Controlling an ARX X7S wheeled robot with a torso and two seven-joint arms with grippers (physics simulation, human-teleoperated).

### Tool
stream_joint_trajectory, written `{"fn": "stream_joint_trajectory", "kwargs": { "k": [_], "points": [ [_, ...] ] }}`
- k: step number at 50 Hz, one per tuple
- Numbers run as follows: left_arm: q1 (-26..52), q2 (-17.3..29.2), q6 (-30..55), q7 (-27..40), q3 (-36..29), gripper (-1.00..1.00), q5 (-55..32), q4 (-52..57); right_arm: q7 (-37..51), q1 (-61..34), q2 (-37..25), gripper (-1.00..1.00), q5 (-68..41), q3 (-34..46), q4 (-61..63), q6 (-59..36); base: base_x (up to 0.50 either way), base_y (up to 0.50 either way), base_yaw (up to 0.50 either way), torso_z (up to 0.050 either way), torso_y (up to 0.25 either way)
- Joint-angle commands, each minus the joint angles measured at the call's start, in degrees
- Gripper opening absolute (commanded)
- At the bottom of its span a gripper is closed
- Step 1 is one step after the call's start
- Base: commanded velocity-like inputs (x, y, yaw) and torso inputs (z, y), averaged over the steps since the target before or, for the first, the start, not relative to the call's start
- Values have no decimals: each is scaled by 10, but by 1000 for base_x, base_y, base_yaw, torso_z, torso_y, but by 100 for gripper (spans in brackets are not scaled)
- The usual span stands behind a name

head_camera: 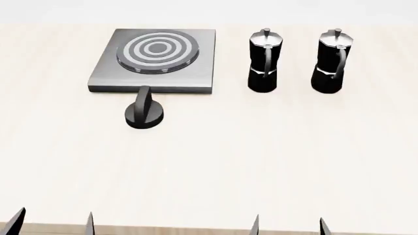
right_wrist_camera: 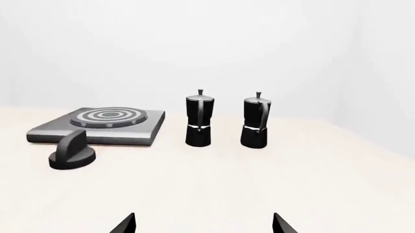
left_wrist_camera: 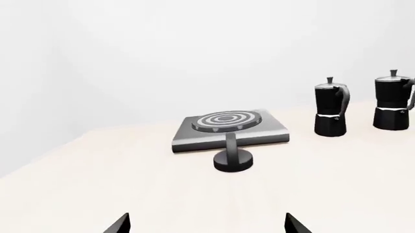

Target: Turn off the stove.

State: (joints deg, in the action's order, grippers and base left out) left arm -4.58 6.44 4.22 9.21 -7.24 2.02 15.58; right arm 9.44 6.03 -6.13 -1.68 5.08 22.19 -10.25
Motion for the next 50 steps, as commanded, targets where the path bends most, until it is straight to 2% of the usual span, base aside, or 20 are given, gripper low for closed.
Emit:
{"fn": "stream_joint_trajectory", "kwargs": {
  "k": [1, 15, 25, 26, 50],
  "points": [
    [-23, 12, 58, 15, 0, 100, 6, 121, 17, 30, -15, 100, 11, 12, 124, -63, 0, 0, 0, 0, 0],
    [-47, 25, 112, 16, -19, 100, 17, 243, 25, 52, -31, 100, 14, 22, 237, -108, 0, 0, 0, 0, 0],
    [-51, 32, 136, 21, -23, 100, 23, 287, 29, 58, -39, 100, 7, 17, 296, -129, 0, 0, 0, 0, 0],
    [-56, 28, 179, 11, -19, 100, 1, 343, 30, 70, -43, 100, 9, 20, 334, -129, 0, 0, 0, 0, 0],
    [-60, 38, 173, 26, -32, 100, 1, 347, 40, 72, -50, 100, -10, 21, 342, -133, 0, 0, 0, 0, 0]
  ]
}}
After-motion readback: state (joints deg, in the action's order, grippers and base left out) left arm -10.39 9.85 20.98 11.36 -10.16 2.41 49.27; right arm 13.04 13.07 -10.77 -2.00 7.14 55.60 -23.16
